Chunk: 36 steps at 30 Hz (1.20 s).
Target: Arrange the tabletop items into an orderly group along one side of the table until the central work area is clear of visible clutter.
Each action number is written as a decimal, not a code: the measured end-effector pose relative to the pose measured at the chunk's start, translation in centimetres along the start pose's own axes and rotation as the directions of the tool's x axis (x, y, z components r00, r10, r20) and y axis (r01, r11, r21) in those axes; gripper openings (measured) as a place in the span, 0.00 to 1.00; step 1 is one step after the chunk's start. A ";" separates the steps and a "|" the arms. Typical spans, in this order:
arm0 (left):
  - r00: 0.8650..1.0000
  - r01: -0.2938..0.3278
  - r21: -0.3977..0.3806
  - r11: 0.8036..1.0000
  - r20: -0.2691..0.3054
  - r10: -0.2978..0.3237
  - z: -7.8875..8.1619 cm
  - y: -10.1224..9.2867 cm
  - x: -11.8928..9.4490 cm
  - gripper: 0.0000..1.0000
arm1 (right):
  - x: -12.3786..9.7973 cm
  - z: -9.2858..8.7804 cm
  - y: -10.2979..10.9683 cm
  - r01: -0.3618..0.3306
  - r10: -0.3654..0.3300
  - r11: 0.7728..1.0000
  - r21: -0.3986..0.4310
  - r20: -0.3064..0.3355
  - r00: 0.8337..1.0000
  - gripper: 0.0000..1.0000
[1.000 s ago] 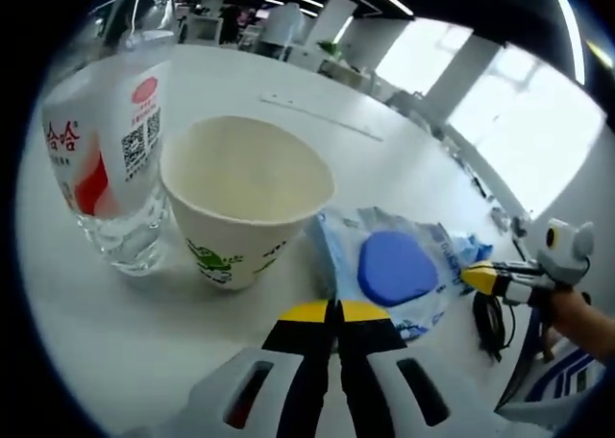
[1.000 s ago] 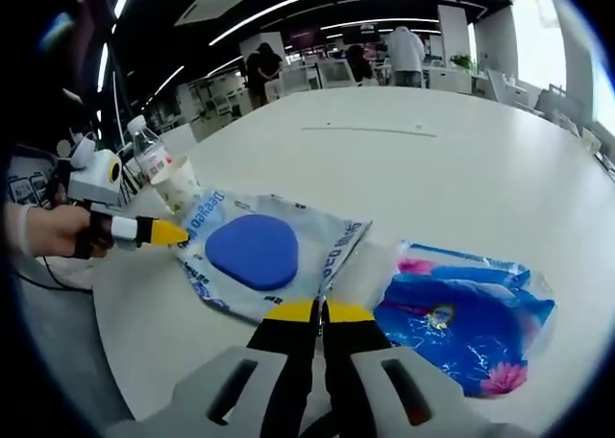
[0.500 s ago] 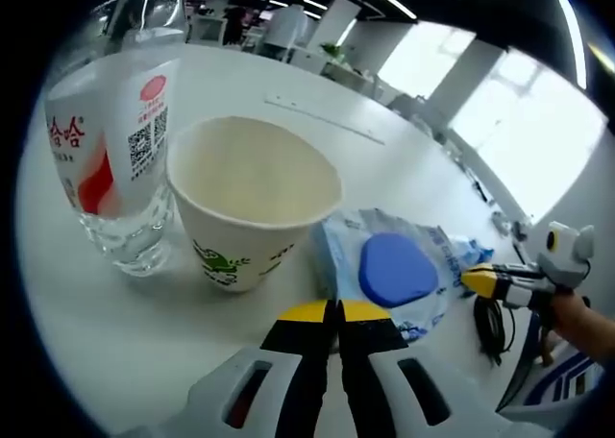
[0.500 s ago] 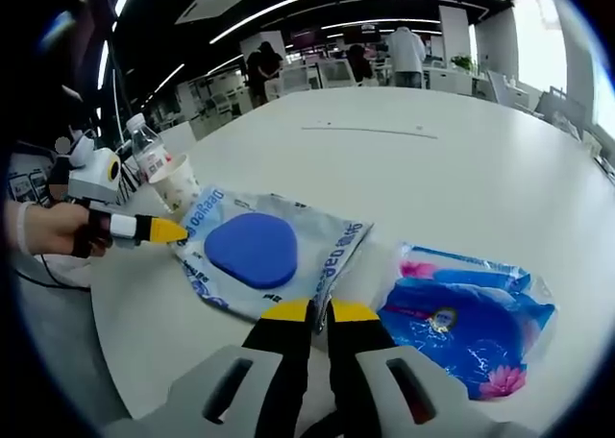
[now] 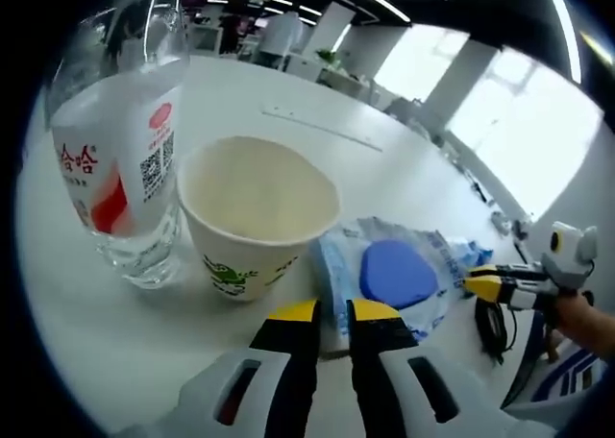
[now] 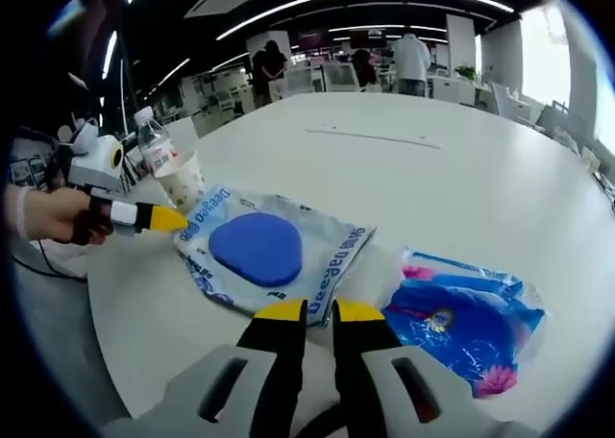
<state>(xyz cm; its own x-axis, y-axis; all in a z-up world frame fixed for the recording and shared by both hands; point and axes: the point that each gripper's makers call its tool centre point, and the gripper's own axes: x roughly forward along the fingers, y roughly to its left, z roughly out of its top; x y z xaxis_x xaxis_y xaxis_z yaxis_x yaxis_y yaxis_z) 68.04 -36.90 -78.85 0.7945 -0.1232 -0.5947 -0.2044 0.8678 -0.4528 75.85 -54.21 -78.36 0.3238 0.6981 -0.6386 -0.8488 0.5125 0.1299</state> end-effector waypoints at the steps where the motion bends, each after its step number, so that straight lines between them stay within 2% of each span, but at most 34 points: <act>1: 1.000 0.007 -0.003 1.000 0.001 -0.007 0.1 -0.1 -0.1 0.07 | -0.1 0.0 0.0 0.000 0.000 1.000 -0.001 -0.001 1.000 0.07; 7: 1.000 0.020 0.034 0.999 0.017 -0.021 0.4 -0.3 -1.0 0.07 | -1.2 0.3 0.4 0.012 -0.012 0.999 -0.038 0.009 1.000 0.07; 9: 0.999 0.020 0.111 0.994 0.023 -0.023 0.6 -0.2 -1.5 0.07 | -1.5 0.7 0.5 0.004 -0.004 1.000 -0.028 0.023 1.000 0.07; 11: 0.999 0.024 0.137 0.990 0.022 -0.027 0.5 -0.3 -2.0 0.08 | -1.7 0.8 0.6 -0.001 0.002 0.999 -0.038 0.030 1.000 0.08; 16: 0.997 0.065 0.182 0.981 0.016 -0.069 0.7 -1.0 -2.9 0.15 | -1.7 0.7 0.8 -0.026 0.028 0.998 -0.048 0.032 0.999 0.13; 20: 0.995 0.096 0.212 0.973 0.009 -0.100 0.7 -1.6 -3.7 0.24 | -1.9 0.7 1.4 -0.050 0.053 0.995 -0.089 0.030 0.998 0.21; 24: 0.992 0.125 0.233 0.964 -0.018 -0.124 0.2 -1.8 -4.3 0.37 | -2.3 0.5 2.1 -0.078 0.080 0.993 -0.089 0.025 0.996 0.32; 25: 0.991 0.131 0.231 0.964 -0.028 -0.128 0.0 -1.7 -4.5 0.40 | -2.4 0.4 2.0 -0.078 0.080 0.995 -0.068 0.023 0.997 0.35; 27: 0.992 0.124 0.246 0.961 -0.022 -0.122 -0.1 -1.5 -4.9 0.44 | -2.6 0.3 2.1 -0.080 0.082 0.995 -0.063 0.023 0.996 0.39; 30: 0.992 0.123 0.219 0.968 -0.021 -0.122 -0.1 -1.0 -5.5 0.51 | -3.0 -0.1 2.5 -0.087 0.088 0.994 -0.065 0.014 0.996 0.45; 36: 0.992 0.128 0.267 0.955 -0.029 -0.125 0.0 -0.8 -7.0 0.64 | -4.2 -0.3 3.2 -0.104 0.106 0.991 -0.087 0.018 0.994 0.60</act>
<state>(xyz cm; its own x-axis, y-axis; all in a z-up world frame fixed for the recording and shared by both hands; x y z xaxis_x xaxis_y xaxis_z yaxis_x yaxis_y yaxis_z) 62.63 -36.73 -74.31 0.7968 -0.2446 -0.5526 0.0591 0.9416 -0.3316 71.69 -55.67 -75.49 0.2391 0.7576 -0.6073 -0.9110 0.3914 0.1296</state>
